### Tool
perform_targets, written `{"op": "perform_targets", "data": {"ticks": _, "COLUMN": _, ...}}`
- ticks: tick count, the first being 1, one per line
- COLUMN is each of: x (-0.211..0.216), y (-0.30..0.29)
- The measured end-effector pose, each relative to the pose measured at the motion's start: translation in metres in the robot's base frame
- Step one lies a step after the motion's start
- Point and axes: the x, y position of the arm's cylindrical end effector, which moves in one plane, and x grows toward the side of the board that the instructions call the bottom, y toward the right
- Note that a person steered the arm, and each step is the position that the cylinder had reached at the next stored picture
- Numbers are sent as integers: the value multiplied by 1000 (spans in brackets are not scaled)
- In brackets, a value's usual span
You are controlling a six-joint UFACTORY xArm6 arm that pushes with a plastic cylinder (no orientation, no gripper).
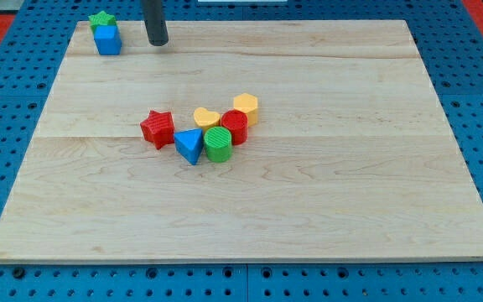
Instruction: Move the blue cube up and a bit left
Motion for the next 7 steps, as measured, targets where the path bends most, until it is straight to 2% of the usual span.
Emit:
{"op": "perform_targets", "data": {"ticks": 5, "x": -20, "y": -67}}
{"op": "perform_targets", "data": {"ticks": 6, "x": -28, "y": -64}}
{"op": "perform_targets", "data": {"ticks": 7, "x": -30, "y": -27}}
